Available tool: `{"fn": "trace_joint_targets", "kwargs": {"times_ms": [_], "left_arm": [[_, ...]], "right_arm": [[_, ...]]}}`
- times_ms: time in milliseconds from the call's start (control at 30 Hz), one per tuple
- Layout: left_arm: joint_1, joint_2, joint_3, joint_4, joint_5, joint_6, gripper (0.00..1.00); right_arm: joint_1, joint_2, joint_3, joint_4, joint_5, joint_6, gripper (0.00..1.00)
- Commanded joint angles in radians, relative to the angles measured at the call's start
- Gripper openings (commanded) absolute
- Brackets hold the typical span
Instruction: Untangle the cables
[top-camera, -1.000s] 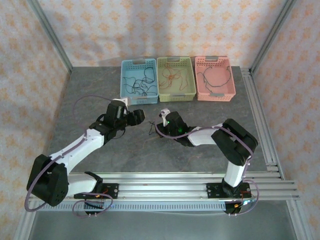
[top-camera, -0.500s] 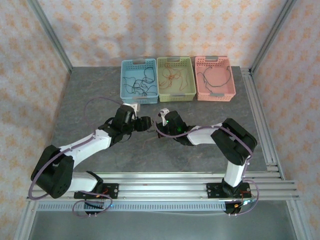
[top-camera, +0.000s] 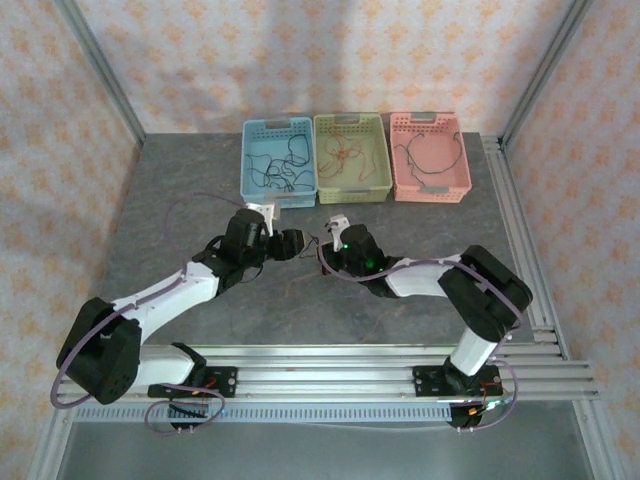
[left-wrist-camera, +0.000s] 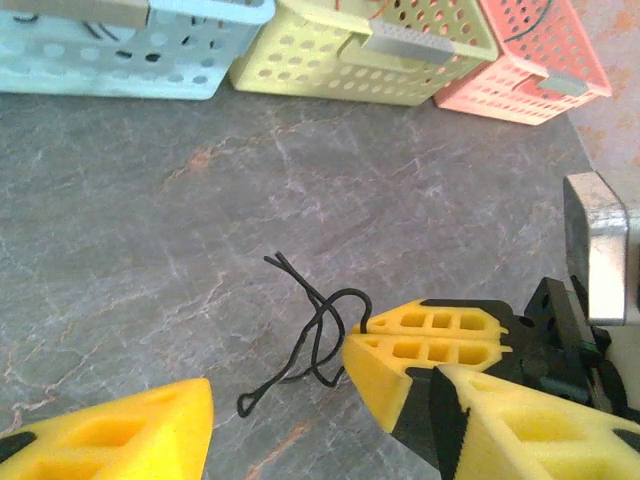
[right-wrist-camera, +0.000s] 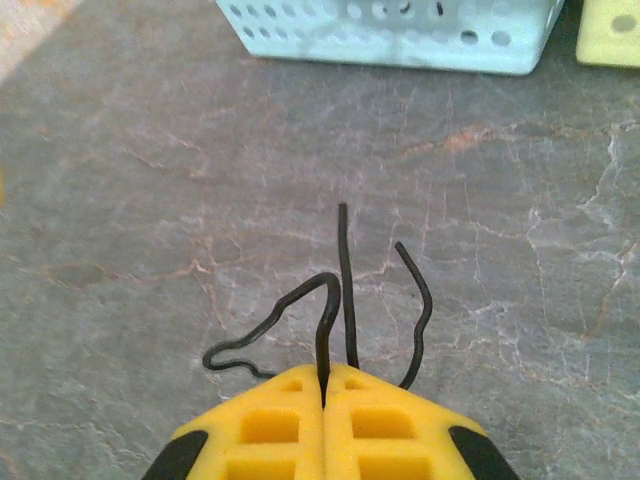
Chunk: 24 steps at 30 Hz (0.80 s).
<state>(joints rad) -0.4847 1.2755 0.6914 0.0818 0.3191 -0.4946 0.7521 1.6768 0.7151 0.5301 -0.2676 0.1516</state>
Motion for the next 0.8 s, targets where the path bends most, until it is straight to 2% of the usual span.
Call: {"fn": "trace_joint_targets", "kwargs": {"times_ms": [0, 100, 300, 633, 767], "left_arm": [[-0.021, -0.001, -0.004, 0.027, 0.040, 0.040, 0.60], [-0.034, 0.024, 0.018, 0.013, 0.064, 0.064, 0.59], [-0.054, -0.009, 0.021, -0.026, -0.005, 0.103, 0.59], [-0.056, 0.077, 0.066, -0.093, -0.093, 0.116, 0.57], [-0.056, 0.088, 0.069, -0.090, -0.079, 0.116, 0.46]], "right_arm": [[-0.038, -0.027, -0.031, 0.119, -0.071, 0.072, 0.00], [-0.070, -0.024, -0.053, 0.192, -0.150, 0.123, 0.00], [-0.091, -0.028, -0.060, 0.233, -0.239, 0.155, 0.00], [-0.092, -0.025, -0.057, 0.281, -0.347, 0.184, 0.00], [-0.092, -0.019, -0.057, 0.295, -0.364, 0.194, 0.00]]}}
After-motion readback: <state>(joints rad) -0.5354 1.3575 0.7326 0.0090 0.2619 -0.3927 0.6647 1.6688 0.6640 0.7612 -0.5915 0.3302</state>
